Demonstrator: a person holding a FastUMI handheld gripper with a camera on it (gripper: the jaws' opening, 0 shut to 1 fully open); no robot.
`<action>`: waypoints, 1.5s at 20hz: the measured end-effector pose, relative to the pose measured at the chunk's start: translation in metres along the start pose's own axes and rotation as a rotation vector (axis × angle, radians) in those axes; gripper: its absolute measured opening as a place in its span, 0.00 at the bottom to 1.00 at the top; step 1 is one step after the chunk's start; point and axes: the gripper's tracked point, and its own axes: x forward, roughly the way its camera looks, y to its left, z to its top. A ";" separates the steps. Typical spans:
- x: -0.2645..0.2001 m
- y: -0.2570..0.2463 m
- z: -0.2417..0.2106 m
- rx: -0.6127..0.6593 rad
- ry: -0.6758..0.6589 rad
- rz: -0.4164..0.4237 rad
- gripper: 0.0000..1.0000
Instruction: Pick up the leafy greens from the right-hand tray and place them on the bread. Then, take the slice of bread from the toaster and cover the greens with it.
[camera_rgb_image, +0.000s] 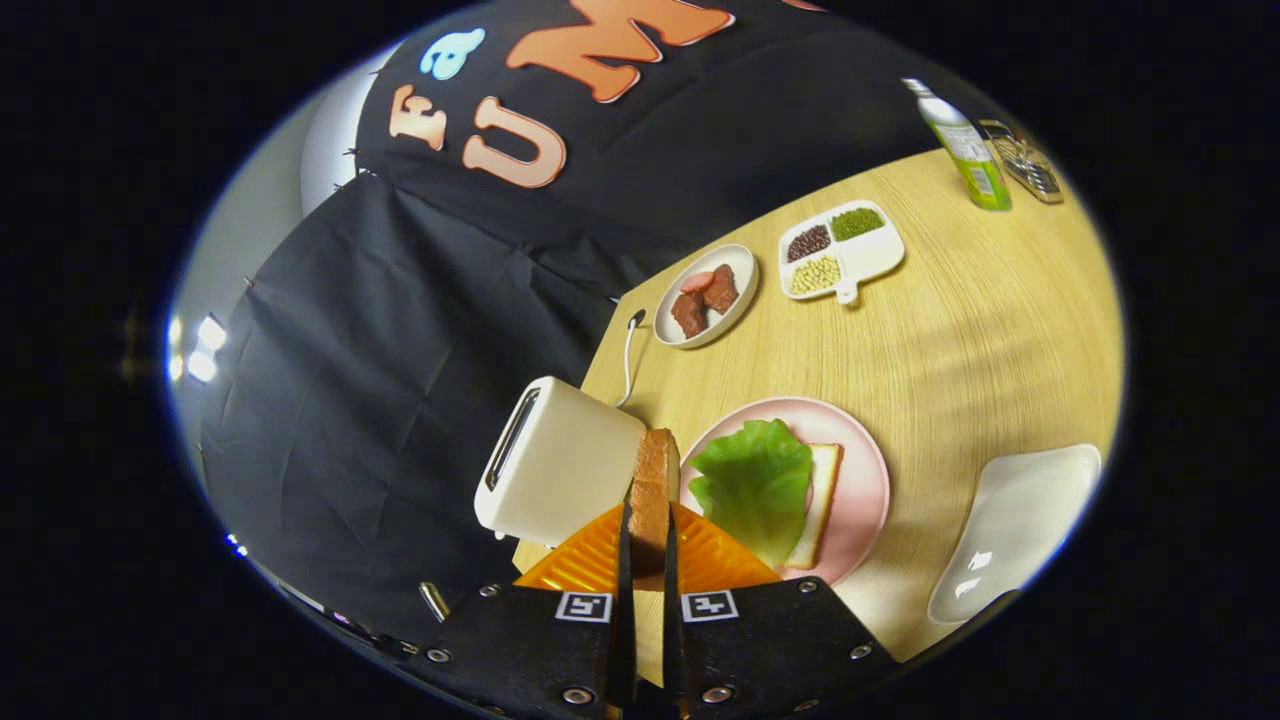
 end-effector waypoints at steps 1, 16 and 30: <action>0.003 -0.007 -0.002 0.017 0.005 -0.002 0.11; 0.022 -0.057 -0.018 -0.018 0.012 -0.110 0.13; -0.030 -0.048 0.045 -0.306 -0.316 -0.269 0.87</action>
